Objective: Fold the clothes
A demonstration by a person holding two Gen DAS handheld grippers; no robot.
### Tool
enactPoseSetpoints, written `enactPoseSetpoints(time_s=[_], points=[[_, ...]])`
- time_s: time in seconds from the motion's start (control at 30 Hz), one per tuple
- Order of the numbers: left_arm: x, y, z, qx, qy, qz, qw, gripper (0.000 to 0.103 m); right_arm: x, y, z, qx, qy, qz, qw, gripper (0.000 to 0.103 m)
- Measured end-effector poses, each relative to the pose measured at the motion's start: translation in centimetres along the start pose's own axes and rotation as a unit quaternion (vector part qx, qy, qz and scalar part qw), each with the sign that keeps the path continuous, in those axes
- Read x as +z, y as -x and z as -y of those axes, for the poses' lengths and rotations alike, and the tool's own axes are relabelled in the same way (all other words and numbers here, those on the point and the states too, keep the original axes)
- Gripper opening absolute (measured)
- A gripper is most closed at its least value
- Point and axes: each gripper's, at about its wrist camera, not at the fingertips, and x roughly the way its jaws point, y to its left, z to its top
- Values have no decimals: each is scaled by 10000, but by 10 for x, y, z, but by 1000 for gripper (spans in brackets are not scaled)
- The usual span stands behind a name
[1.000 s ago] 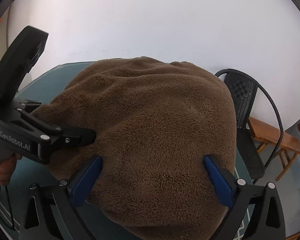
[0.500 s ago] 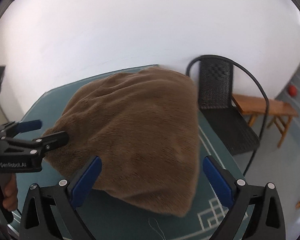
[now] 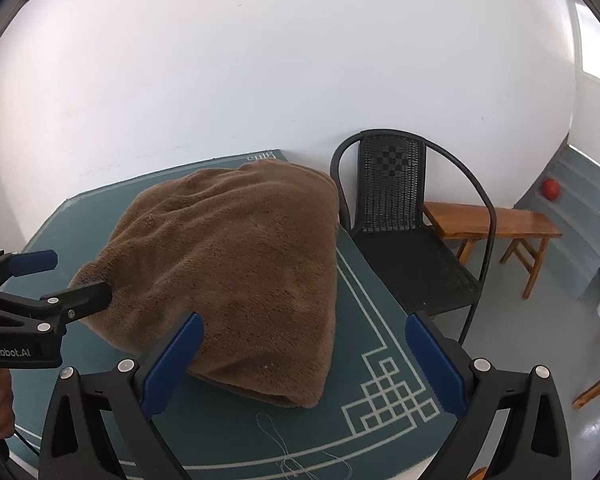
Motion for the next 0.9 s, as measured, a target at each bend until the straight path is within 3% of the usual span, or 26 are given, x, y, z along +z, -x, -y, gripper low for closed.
enactPoseSetpoints(time_s=[0.27, 0.9], points=[[1, -3, 0, -197, 185, -172, 9995, 103, -1, 8, 6, -31, -58, 64, 10000, 102], [0, -11, 7, -129, -40, -160, 9998, 103, -11, -24, 1, 106, 65, -281, 9995, 102]])
